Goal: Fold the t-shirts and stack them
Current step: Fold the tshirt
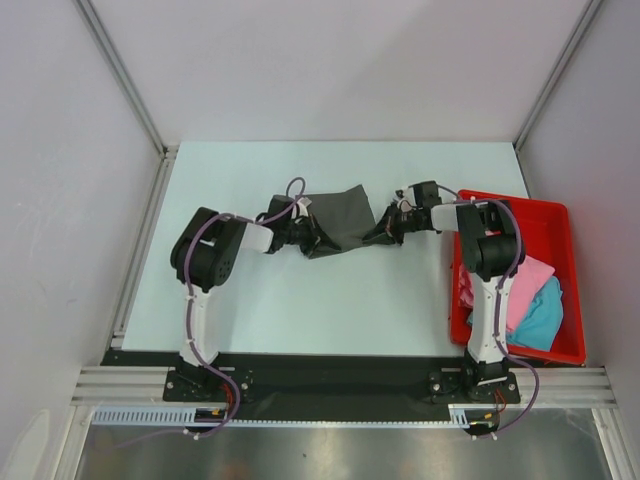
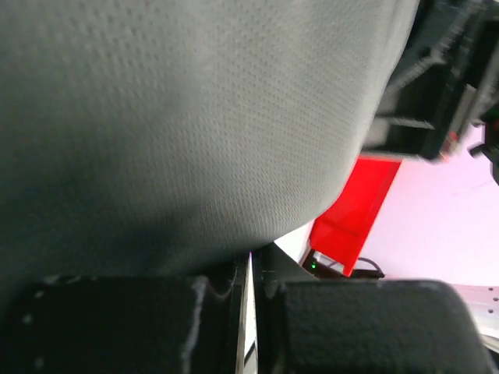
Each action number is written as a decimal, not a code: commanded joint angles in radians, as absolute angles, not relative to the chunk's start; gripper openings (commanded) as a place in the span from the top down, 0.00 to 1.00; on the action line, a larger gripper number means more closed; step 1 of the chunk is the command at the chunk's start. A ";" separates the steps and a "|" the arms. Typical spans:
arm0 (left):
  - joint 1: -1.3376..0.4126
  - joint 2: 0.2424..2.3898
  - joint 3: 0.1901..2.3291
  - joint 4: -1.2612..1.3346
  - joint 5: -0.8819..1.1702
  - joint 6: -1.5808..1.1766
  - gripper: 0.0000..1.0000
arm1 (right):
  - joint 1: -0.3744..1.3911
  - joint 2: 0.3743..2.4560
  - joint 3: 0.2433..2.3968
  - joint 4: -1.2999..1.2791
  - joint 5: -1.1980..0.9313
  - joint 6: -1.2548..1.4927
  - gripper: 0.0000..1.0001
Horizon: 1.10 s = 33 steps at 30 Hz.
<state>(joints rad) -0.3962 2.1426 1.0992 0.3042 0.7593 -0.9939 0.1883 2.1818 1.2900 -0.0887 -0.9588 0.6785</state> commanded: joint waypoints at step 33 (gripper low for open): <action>-0.428 2.053 1.232 0.116 0.681 -0.862 0.82 | 0.150 2.142 1.341 -0.158 -0.865 0.617 0.97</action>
